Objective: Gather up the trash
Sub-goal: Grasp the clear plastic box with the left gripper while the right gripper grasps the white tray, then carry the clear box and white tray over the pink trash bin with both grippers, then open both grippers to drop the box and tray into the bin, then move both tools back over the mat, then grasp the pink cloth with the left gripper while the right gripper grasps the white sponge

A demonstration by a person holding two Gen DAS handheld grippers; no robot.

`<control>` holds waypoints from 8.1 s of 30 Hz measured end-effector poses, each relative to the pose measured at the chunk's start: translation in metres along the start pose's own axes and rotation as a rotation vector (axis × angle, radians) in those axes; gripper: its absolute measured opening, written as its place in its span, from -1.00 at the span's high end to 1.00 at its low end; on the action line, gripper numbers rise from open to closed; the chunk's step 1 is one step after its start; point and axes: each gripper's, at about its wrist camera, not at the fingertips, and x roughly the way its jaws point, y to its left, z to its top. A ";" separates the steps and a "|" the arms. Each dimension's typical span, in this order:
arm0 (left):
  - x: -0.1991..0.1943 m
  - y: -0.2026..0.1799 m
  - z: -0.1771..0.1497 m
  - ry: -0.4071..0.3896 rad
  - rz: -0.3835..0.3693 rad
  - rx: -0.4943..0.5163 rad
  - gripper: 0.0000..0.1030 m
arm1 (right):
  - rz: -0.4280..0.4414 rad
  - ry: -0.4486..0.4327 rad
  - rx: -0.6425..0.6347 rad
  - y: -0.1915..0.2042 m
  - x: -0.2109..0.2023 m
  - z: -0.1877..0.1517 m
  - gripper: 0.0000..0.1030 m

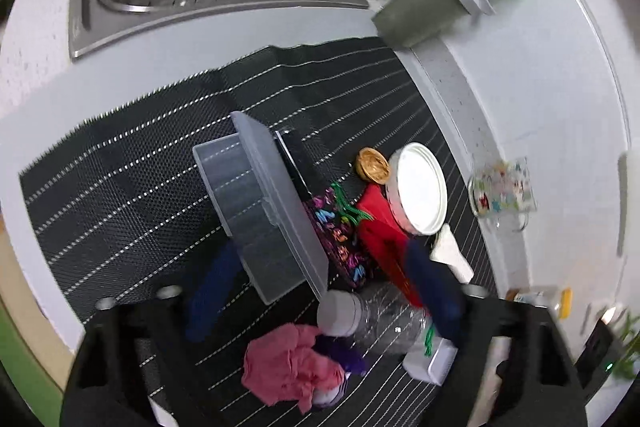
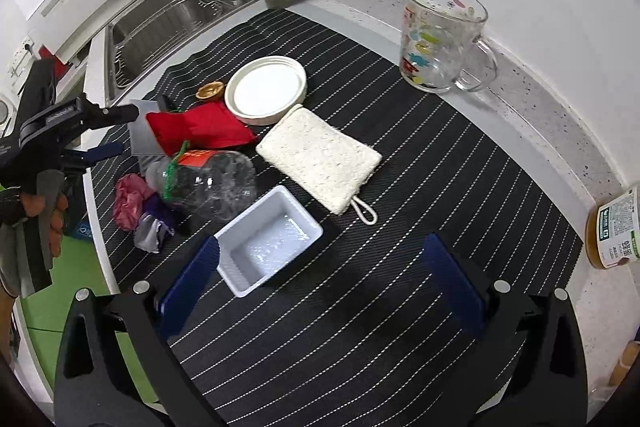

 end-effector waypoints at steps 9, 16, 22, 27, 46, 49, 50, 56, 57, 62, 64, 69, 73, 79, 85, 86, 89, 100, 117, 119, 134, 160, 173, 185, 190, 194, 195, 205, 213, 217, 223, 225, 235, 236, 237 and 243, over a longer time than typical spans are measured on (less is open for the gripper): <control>0.005 0.004 0.002 0.006 -0.038 -0.024 0.84 | 0.018 0.008 -0.017 0.006 0.004 0.004 -0.95; -0.021 -0.008 0.003 -0.053 -0.018 0.067 0.90 | 0.031 0.014 -0.027 0.014 0.005 0.001 -0.95; -0.060 -0.029 -0.005 -0.141 0.086 0.243 0.90 | 0.043 0.035 -0.007 0.016 0.015 -0.005 -0.94; -0.089 -0.045 -0.017 -0.214 0.172 0.392 0.90 | 0.042 0.075 0.042 0.012 0.035 -0.010 -0.92; -0.095 -0.066 -0.048 -0.206 0.155 0.505 0.90 | 0.128 0.157 0.155 0.004 0.072 -0.015 0.75; -0.094 -0.065 -0.052 -0.194 0.148 0.496 0.90 | 0.135 0.142 0.153 0.003 0.067 -0.015 0.96; -0.094 -0.065 -0.053 -0.192 0.148 0.496 0.90 | 0.139 0.136 0.148 0.004 0.064 -0.014 0.96; -0.102 -0.070 -0.065 -0.198 0.155 0.491 0.90 | 0.135 0.075 0.063 0.012 0.030 -0.008 0.96; -0.107 -0.070 -0.069 -0.204 0.157 0.486 0.90 | 0.135 0.058 0.034 0.016 0.021 -0.005 0.96; -0.126 -0.062 -0.086 -0.236 0.184 0.449 0.90 | 0.148 -0.014 -0.124 0.045 -0.014 0.007 0.96; -0.138 -0.053 -0.097 -0.254 0.208 0.421 0.90 | 0.170 -0.032 -0.198 0.061 -0.024 0.008 0.96; -0.178 -0.018 -0.125 -0.310 0.277 0.319 0.90 | 0.250 -0.059 -0.375 0.121 -0.037 0.007 0.96; -0.213 0.014 -0.148 -0.348 0.335 0.242 0.90 | 0.337 -0.065 -0.489 0.180 -0.043 0.001 0.96; -0.273 0.081 -0.184 -0.412 0.413 0.103 0.90 | 0.459 -0.051 -0.633 0.280 -0.049 -0.027 0.96; -0.308 0.151 -0.206 -0.433 0.449 -0.004 0.90 | 0.521 0.000 -0.730 0.381 -0.030 -0.060 0.96; -0.310 0.162 -0.207 -0.432 0.450 -0.017 0.90 | 0.524 0.009 -0.741 0.393 -0.025 -0.064 0.96; -0.304 0.200 -0.205 -0.413 0.442 -0.063 0.90 | 0.527 0.064 -0.775 0.437 0.008 -0.080 0.96; -0.141 0.412 -0.226 -0.314 0.404 -0.212 0.90 | 0.488 0.209 -0.820 0.515 0.232 -0.170 0.96; -0.020 0.572 -0.263 -0.426 0.365 -0.361 -0.89 | 0.496 0.265 -0.916 0.547 0.420 -0.252 0.96; -0.024 0.579 -0.268 -0.445 0.370 -0.375 -0.89 | 0.505 0.274 -0.928 0.554 0.429 -0.260 0.96; -0.068 0.577 -0.301 -0.504 0.444 -0.419 -0.89 | 0.492 0.274 -0.938 0.576 0.437 -0.281 -0.94; -0.283 0.209 -0.211 -0.357 0.408 -0.019 -0.89 | 0.358 0.064 -0.566 0.357 0.006 -0.086 -0.94; -0.207 0.064 -0.160 -0.252 0.279 0.290 -0.89 | 0.190 -0.026 -0.247 0.159 -0.029 -0.059 -0.95; -0.109 -0.024 -0.116 -0.121 0.221 0.395 -0.89 | 0.175 0.000 -0.191 0.073 -0.015 -0.038 -0.95; -0.067 -0.034 -0.094 -0.052 0.209 0.416 -0.89 | 0.159 -0.001 -0.139 0.057 -0.010 -0.032 -0.95; -0.043 -0.030 -0.082 -0.012 0.214 0.417 -0.89 | 0.146 0.016 -0.118 0.051 -0.002 -0.030 -0.94; -0.039 -0.029 -0.079 -0.002 0.213 0.415 -0.89 | 0.144 0.018 -0.111 0.049 0.000 -0.029 -0.94; -0.014 -0.014 -0.065 0.070 0.181 0.377 0.01 | 0.143 0.040 -0.077 0.046 0.017 -0.021 -0.95; -0.006 -0.017 -0.066 0.092 0.158 0.390 0.42 | 0.145 0.038 -0.085 0.051 0.021 -0.014 -0.94; -0.013 -0.017 -0.065 0.083 0.145 0.393 0.48 | 0.143 0.034 -0.086 0.051 0.020 -0.011 -0.94; -0.039 -0.026 -0.062 0.022 0.140 0.404 0.50 | 0.126 0.025 -0.078 0.042 0.019 -0.008 -0.94; -0.048 -0.030 -0.061 0.005 0.136 0.408 0.50 | 0.110 0.021 -0.076 0.035 0.019 -0.006 -0.94; -0.071 -0.046 -0.048 -0.060 0.139 0.402 0.50 | 0.020 0.062 -0.201 0.002 0.052 0.022 -0.94; -0.071 -0.046 -0.048 -0.062 0.139 0.397 0.50 | 0.016 0.074 -0.238 0.001 0.059 0.025 -0.94; -0.071 -0.046 -0.048 -0.064 0.142 0.391 0.50 | 0.016 0.083 -0.267 0.002 0.064 0.027 -0.94; -0.065 -0.044 -0.047 -0.064 0.165 0.354 0.50 | 0.026 0.133 -0.504 0.009 0.097 0.044 -0.94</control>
